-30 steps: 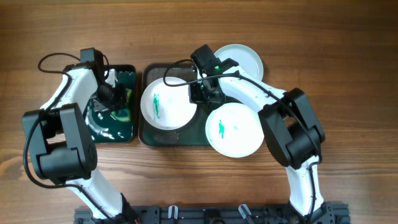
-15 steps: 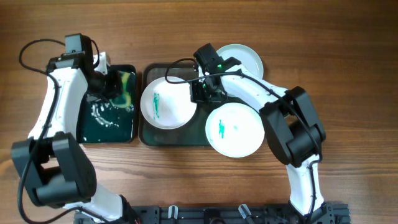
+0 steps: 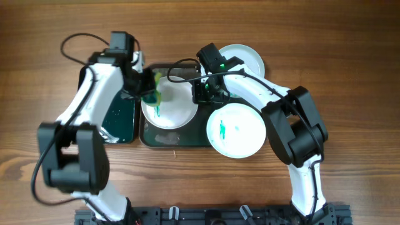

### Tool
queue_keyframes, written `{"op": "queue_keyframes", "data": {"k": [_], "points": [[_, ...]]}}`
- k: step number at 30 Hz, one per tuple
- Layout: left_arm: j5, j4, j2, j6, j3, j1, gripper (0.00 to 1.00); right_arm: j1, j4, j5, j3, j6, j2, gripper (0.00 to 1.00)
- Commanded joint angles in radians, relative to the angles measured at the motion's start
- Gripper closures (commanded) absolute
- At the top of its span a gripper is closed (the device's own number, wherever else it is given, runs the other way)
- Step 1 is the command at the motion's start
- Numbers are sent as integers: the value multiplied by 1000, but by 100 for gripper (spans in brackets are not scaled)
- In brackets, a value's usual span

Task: Clean dirty plates on tray and stack at the side
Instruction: 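Grasp the green sponge with the left gripper and lift it, then scrub the large plate with the sponge while right gripper holds rim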

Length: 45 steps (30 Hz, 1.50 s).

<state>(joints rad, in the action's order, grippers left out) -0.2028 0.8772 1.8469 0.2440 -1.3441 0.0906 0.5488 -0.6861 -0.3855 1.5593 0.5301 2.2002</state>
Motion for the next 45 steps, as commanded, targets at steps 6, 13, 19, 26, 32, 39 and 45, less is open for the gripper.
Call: {"op": "queue_keyframes", "data": {"k": [6,13,19,26,32,39,45], "points": [[62,2,192,119,-15,43,96,-2,-10,-8,-9,-4,34,96],[-303,23,203,-137,-15,58,96,-2,-10,-8,-9,-4,34,96],[-410,45,203,-246,-15,58,96,-2,-7,-8,-9,-4,34,96],[244,90,203,180,-15,58,96,-2,-7,-8,-10,-4,34,96],[422,130,203,296,-15,84,96,-2,-10,-9,-10,-3,34,96],[560,114,203,343,-18,166,96,-54,-110,-43,-10,46,34,96],[438,-15,203,327,-18,182,96,-65,-119,-77,-10,-25,34,95]]}}
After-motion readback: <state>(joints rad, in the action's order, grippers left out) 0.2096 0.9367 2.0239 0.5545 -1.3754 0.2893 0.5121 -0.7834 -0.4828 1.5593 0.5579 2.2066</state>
